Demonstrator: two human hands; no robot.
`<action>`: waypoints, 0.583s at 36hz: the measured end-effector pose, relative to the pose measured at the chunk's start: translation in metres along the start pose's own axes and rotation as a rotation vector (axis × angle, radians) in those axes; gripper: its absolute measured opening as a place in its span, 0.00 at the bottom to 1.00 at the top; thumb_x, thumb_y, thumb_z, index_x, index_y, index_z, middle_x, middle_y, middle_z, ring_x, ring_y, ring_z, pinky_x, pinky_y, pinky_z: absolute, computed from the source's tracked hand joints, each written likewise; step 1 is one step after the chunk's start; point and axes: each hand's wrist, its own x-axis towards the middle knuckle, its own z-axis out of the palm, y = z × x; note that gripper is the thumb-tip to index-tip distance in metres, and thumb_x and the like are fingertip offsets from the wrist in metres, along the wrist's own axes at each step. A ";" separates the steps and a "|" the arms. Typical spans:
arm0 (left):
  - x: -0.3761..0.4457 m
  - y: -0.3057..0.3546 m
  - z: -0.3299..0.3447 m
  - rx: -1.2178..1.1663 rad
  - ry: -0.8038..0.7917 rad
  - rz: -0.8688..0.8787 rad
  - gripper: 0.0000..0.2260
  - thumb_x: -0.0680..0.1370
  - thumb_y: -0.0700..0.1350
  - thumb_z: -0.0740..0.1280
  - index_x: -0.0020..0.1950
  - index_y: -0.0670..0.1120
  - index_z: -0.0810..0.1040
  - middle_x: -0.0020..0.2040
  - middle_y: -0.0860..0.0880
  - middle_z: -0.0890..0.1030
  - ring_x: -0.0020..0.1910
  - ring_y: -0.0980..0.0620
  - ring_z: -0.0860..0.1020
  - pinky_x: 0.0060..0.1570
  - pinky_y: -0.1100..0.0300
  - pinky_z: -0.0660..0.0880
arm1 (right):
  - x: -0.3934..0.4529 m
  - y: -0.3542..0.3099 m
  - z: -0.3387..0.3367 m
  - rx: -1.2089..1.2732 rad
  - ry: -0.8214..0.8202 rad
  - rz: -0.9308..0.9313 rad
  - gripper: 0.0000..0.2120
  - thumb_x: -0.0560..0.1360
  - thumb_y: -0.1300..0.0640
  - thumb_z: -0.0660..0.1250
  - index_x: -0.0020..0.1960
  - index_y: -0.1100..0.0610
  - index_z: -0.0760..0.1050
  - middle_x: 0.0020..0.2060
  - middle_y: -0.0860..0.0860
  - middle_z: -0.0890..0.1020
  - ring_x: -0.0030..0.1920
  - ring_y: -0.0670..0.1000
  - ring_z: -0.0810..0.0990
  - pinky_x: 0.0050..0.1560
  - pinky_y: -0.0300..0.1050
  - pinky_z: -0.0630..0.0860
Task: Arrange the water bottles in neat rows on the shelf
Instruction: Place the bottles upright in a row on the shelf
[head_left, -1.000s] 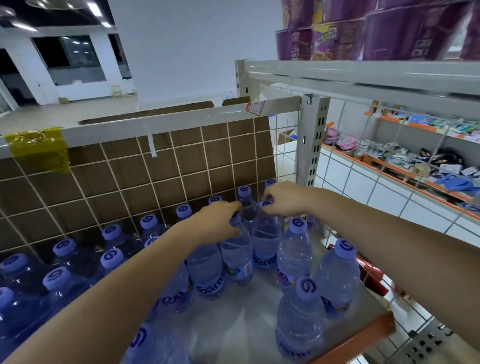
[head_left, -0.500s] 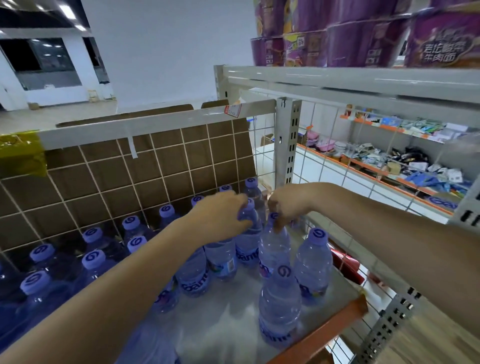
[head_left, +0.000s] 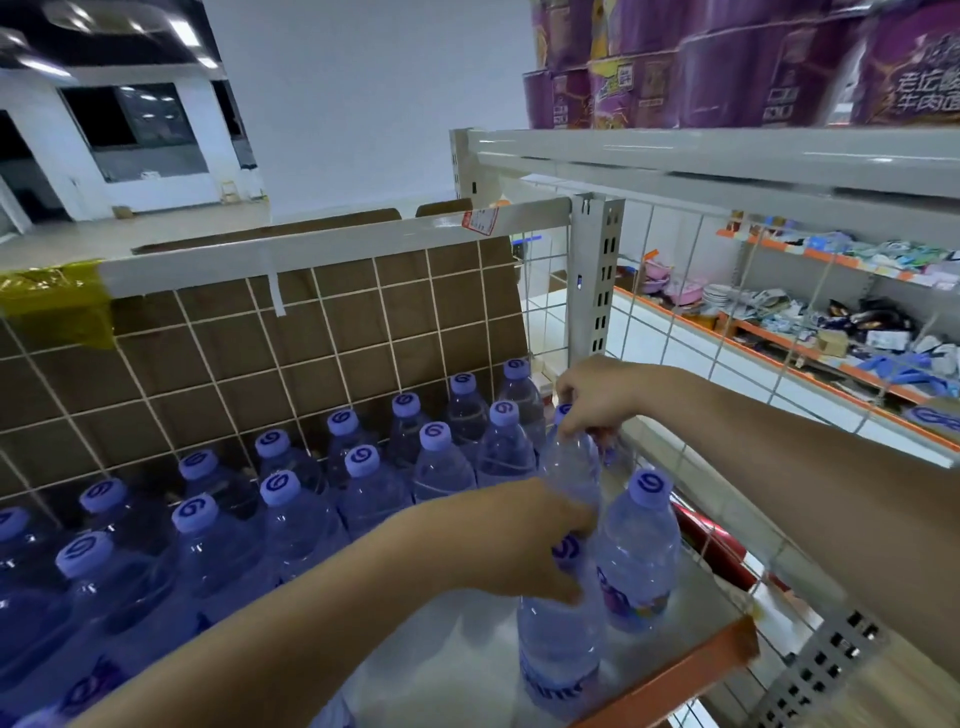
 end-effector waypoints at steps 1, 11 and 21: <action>0.000 -0.002 -0.001 -0.008 0.008 -0.002 0.11 0.74 0.51 0.70 0.49 0.50 0.70 0.41 0.52 0.72 0.38 0.52 0.71 0.31 0.62 0.66 | 0.003 0.000 0.000 -0.009 0.012 -0.003 0.15 0.69 0.50 0.76 0.49 0.58 0.78 0.38 0.52 0.79 0.36 0.50 0.79 0.30 0.39 0.72; 0.013 -0.023 -0.016 -0.006 0.072 -0.070 0.09 0.75 0.47 0.66 0.53 0.48 0.72 0.43 0.49 0.76 0.42 0.49 0.74 0.43 0.54 0.74 | 0.027 0.003 -0.006 0.038 0.012 -0.022 0.19 0.73 0.57 0.73 0.62 0.58 0.74 0.37 0.49 0.74 0.31 0.48 0.78 0.27 0.37 0.71; 0.027 -0.043 -0.022 -0.054 0.073 -0.151 0.09 0.76 0.49 0.66 0.54 0.49 0.73 0.49 0.49 0.77 0.47 0.48 0.76 0.49 0.51 0.76 | 0.032 0.005 -0.005 0.099 -0.034 -0.019 0.10 0.75 0.57 0.71 0.50 0.61 0.73 0.48 0.57 0.77 0.34 0.52 0.85 0.29 0.41 0.77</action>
